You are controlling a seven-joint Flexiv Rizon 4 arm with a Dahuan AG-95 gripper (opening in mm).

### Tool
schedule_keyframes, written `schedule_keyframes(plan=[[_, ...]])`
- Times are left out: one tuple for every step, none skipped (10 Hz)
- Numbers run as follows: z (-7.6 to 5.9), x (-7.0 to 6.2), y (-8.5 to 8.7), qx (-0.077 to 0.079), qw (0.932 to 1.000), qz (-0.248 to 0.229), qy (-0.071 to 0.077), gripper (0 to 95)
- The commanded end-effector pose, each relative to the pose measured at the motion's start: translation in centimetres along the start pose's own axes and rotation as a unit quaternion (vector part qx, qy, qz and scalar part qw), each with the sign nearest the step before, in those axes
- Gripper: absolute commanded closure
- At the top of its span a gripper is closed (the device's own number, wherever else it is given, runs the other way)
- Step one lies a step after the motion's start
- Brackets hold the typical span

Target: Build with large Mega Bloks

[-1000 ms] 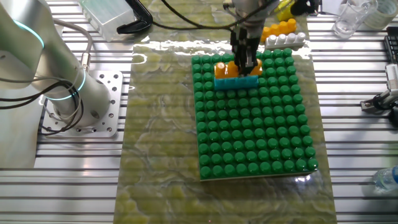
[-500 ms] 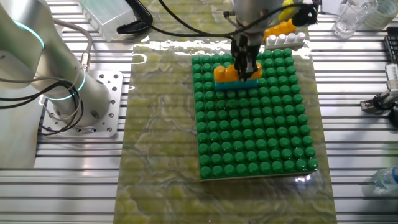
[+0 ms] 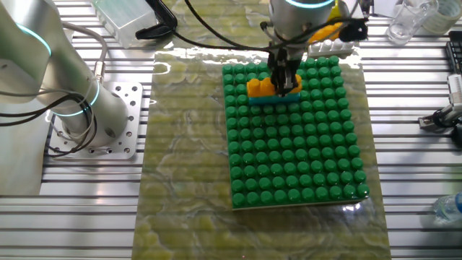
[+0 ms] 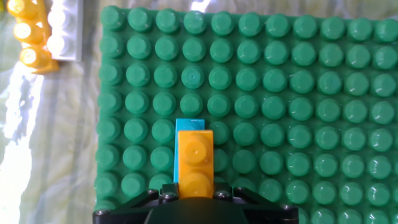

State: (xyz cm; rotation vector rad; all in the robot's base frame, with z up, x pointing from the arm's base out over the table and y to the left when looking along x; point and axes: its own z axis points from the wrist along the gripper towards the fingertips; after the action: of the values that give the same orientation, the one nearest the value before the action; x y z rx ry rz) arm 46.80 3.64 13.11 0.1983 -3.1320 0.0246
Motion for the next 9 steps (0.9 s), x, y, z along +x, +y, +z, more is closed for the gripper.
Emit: schedule_keyframes(plan=[[-0.1,0.0,0.1,0.004,1.0,0.002,-0.005,95.0],[0.0,0.0,0.2,0.005,1.0,0.002,-0.006,95.0],[0.4,-0.1,0.4,0.005,0.9999,0.004,-0.009,95.0],[0.5,-0.1,0.5,0.005,0.9999,0.006,-0.01,95.0],[0.8,-0.2,0.6,0.005,0.9999,0.007,-0.011,95.0],[0.9,0.0,0.5,0.005,0.9999,0.008,-0.011,95.0],[0.9,0.0,0.5,0.007,0.9999,0.01,-0.011,95.0],[0.9,0.0,0.5,0.009,0.9998,0.014,-0.012,95.0],[1.0,-0.1,0.4,0.01,0.9998,0.014,-0.012,95.0]])
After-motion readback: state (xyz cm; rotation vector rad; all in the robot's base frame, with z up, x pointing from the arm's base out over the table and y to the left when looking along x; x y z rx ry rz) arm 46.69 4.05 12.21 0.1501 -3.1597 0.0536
